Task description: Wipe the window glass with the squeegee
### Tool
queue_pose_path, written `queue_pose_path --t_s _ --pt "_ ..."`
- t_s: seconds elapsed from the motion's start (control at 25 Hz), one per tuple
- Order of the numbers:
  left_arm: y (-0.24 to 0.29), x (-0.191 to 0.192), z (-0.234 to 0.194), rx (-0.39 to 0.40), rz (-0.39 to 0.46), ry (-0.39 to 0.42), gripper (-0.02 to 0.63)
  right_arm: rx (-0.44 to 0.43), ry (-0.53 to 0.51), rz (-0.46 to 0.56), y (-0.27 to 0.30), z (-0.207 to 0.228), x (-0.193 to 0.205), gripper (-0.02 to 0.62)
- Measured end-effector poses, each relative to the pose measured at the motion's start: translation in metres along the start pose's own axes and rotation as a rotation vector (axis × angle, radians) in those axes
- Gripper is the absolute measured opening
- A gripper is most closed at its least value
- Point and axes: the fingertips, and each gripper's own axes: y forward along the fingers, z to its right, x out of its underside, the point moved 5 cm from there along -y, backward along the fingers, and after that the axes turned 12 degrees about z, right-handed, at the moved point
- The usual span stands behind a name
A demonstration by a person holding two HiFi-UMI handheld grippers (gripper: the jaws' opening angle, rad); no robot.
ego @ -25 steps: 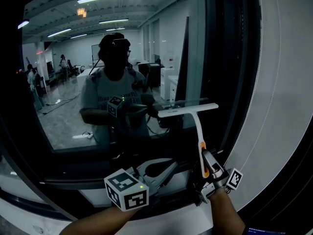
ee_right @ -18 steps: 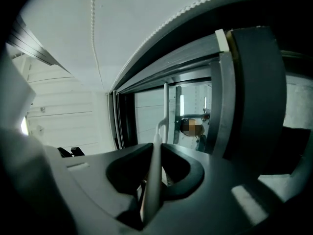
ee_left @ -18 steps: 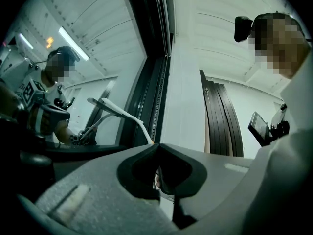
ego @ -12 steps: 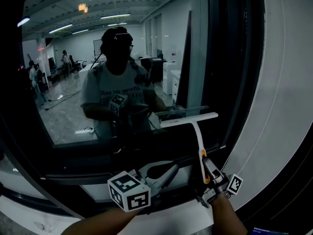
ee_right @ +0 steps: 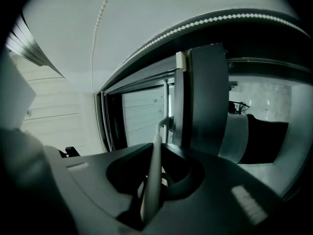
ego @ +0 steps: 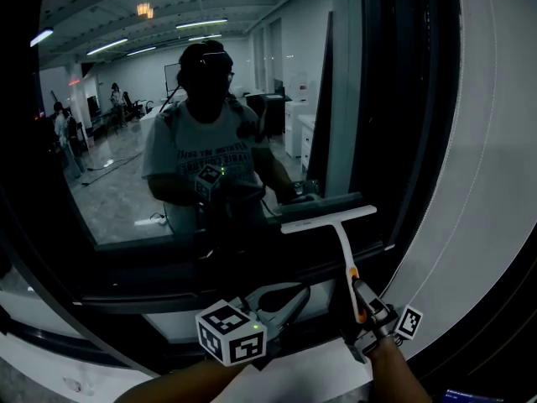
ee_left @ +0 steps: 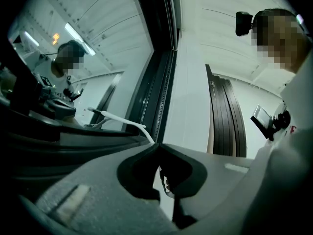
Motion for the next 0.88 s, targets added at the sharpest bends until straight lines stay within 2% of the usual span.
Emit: queue_pose_path --t_s 0.56,0.88 --pt "-0.005 0.021 -0.008 -0.021 -0.034 -0.03 0.0 0.067 0.038 -0.015 -0.02 0.014 0.002 0.063" --pt "-0.005 -0.019 0.014 0.045 0.024 0.006 0.0 -0.077 0.034 -0.018 0.01 -0.014 0.003 0.063"
